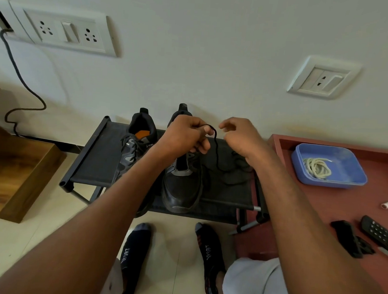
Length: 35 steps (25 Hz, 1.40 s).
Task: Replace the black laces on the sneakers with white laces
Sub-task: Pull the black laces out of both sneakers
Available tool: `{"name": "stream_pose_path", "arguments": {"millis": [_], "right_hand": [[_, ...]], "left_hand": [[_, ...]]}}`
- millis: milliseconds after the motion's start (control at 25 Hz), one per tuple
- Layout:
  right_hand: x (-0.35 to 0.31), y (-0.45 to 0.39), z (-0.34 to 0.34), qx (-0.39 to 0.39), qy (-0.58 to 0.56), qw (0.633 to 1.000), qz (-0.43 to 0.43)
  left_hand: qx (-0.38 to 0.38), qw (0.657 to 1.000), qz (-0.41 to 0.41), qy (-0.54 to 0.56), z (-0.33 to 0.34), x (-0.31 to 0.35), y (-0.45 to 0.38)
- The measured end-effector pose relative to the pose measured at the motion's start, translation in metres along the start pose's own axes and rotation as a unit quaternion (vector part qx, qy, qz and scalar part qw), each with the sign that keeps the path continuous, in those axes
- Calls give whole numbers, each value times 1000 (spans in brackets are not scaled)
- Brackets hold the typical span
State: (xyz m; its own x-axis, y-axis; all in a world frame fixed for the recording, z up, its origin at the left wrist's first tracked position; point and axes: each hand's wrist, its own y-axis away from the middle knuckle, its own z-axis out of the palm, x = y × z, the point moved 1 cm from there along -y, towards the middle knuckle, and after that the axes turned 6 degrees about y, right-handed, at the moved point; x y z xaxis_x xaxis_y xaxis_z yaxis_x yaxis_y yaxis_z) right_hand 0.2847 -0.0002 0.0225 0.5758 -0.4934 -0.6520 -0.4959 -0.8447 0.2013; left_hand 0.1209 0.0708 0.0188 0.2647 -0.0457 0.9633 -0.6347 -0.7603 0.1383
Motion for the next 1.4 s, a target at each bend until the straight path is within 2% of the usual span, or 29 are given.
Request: {"name": "stream_pose_path", "arguments": {"millis": [40, 120, 200, 240, 320, 400, 520, 600, 720, 840, 920, 960, 1000, 1080, 1160, 1200, 1320, 1400], "right_hand": [[-1, 0, 4, -52, -14, 998, -13], [8, -8, 14, -132, 71, 989, -14], [26, -19, 25, -164, 216, 962, 28], [33, -23, 28, -161, 267, 949, 46], [37, -27, 35, -156, 292, 941, 67], [33, -26, 45, -185, 284, 938, 78], [29, -11, 66, -228, 292, 928, 43], [39, -5, 78, -195, 278, 940, 28], [53, -5, 83, -108, 236, 964, 59], [51, -22, 71, 62, 82, 985, 140], [46, -30, 51, 165, -30, 971, 169], [44, -32, 40, 181, -40, 967, 173], [43, -32, 32, 169, -19, 971, 168], [44, -27, 26, 67, 95, 978, 173], [42, -16, 31, -36, 205, 965, 162], [37, -13, 33, -48, 229, 962, 141], [16, -5, 35, 34, 232, 970, 58], [-3, -1, 36, 96, 182, 979, 18]], "left_hand": [[8, 1000, 0, -4, 1, -2, -1], [26, 993, 33, -110, 1, -9, -4], [14, 964, 70, -256, 1, -16, -5], [7, 955, 82, -285, 0, -18, -4], [20, 951, 100, -291, -5, -19, -4], [61, 951, 103, -285, -14, -19, -3], [94, 955, 92, -264, -25, -24, 0], [101, 957, 98, -252, -27, -24, 2], [113, 957, 115, -240, -29, -22, 4], [131, 956, 120, -233, -36, -19, 5], [143, 955, 119, -232, -41, -19, 7], [148, 954, 117, -232, -43, -19, 9], [151, 954, 113, -232, -44, -19, 10], [148, 954, 108, -238, -47, -20, 13], [142, 955, 101, -241, -51, -19, 15], [142, 954, 95, -245, -53, -17, 17], [153, 947, 62, -275, -70, -12, 26], [161, 938, 19, -306, -91, -14, 35]]}}
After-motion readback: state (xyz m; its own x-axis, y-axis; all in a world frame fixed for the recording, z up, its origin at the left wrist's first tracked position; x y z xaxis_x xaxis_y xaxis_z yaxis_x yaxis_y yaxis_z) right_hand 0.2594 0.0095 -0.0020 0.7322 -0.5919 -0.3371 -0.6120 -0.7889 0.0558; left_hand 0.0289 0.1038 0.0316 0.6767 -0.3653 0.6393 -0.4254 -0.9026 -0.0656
